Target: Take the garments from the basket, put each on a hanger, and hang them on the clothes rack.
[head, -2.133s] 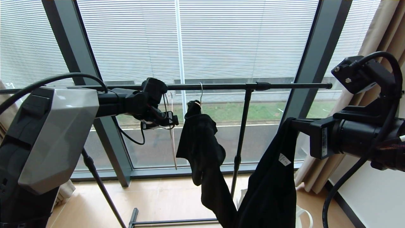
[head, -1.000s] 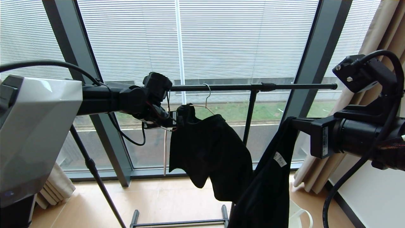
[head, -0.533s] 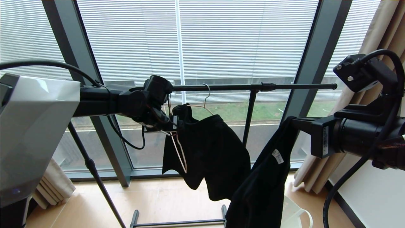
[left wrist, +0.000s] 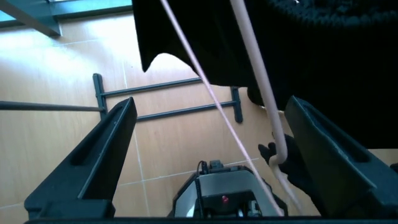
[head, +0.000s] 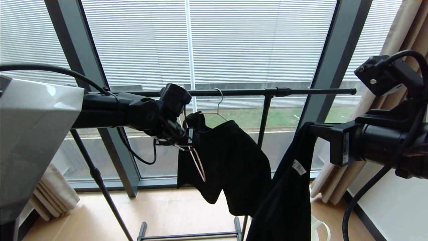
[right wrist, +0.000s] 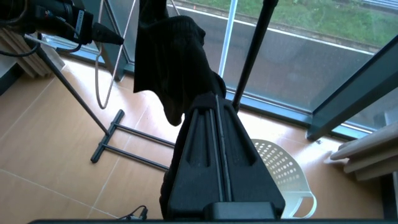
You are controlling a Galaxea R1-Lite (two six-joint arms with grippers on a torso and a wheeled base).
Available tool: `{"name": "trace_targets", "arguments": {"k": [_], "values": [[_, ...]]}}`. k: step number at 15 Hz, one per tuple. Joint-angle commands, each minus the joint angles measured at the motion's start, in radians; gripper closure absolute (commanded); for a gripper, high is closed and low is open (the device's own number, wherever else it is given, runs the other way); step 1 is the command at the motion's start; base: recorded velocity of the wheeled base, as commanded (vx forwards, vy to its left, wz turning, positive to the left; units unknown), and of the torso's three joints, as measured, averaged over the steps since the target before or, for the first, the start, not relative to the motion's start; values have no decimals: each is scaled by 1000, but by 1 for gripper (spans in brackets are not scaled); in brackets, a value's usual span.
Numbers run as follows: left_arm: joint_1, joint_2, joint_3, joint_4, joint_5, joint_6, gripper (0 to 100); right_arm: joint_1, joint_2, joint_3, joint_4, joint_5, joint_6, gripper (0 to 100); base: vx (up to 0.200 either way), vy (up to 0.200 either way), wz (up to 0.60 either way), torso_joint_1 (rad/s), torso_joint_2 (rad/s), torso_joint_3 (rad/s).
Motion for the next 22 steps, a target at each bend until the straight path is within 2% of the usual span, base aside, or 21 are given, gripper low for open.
{"name": "trace_targets", "arguments": {"k": [1,3,6,9,10,18,22], "values": [[-21,-4,25,-9,5,-3,0,0,-1,-1,0,0,0,100,0,0,0,0,0,0],[-32,-7,41,-11,34,-12,0,0,-1,-1,0,0,0,100,0,0,0,0,0,0],[-51,-6,50,-25,39,-50,0,0,-3,-1,0,-2,0,100,0,0,0,0,0,0],[-50,3,53,-26,39,-50,0,0,-10,-1,0,-2,-2,100,0,0,0,0,0,0],[-48,8,50,-26,39,-50,100,0,-10,-1,0,-2,-2,100,0,0,0,0,0,0],[-45,0,50,-26,37,-50,100,0,-9,1,0,-2,-2,100,0,0,0,0,0,0],[-35,-52,51,-26,37,-44,100,0,-9,1,0,-2,-2,100,0,0,0,0,0,0]]}}
